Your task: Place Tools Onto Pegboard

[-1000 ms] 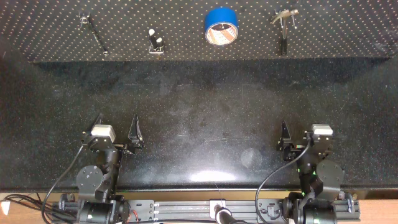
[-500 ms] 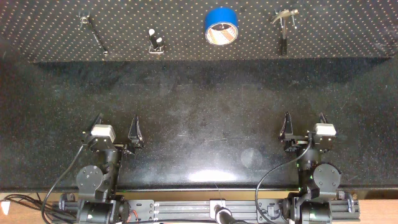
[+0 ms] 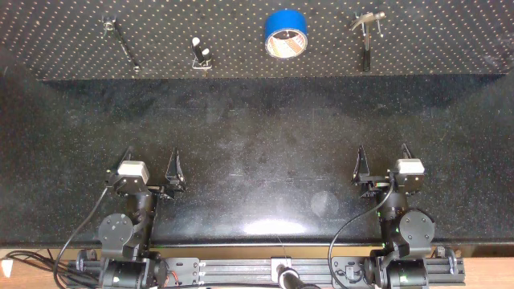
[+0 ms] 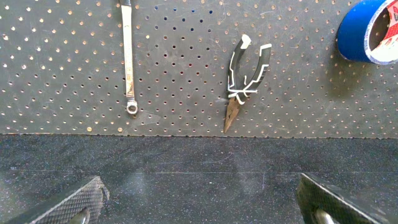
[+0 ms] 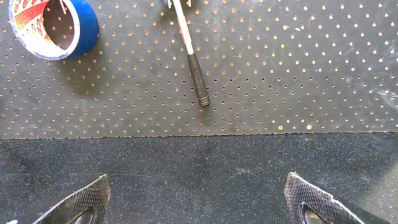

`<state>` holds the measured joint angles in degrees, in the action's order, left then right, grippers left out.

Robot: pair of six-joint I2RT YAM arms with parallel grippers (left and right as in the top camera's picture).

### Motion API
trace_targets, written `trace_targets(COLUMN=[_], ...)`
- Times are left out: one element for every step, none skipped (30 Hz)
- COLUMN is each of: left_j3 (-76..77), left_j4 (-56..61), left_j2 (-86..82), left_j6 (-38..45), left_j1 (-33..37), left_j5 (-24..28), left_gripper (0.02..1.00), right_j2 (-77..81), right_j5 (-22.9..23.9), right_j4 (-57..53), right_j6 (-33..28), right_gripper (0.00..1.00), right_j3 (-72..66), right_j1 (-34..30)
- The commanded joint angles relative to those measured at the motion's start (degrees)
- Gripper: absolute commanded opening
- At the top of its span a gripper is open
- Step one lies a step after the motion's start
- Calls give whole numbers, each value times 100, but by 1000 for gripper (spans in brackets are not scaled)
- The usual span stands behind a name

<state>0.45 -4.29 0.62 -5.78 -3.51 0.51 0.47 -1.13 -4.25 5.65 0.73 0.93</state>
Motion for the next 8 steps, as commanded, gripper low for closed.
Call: trace_targets(left_j3=[-13, -13, -13, -13, -13, -13, -13, -13], left_j4=[-28, -28, -28, -28, -28, -28, -28, -28], left_j2=[-44, -44, -44, -44, -44, -44, -44, -44], left_j6=[72, 72, 72, 72, 72, 72, 72, 72], left_j1=[11, 11, 11, 11, 13, 11, 13, 11], left_j5=[61, 61, 61, 61, 61, 61, 61, 61], left_gripper=[996, 993, 993, 996, 993, 996, 996, 996], right_j2=[-44, -44, -44, -44, -44, -44, -44, -44], right_j5=[70, 70, 70, 70, 70, 70, 70, 70], right_j4=[11, 11, 11, 13, 13, 13, 11, 11], right_j6=[-57, -57, -57, -57, -57, -59, -57, -57], right_gripper=[923, 923, 923, 925, 928, 925, 925, 925], right_j3=[-46, -46, -46, -46, -46, -46, -46, -46], right_j1=[39, 39, 39, 39, 39, 39, 39, 39])
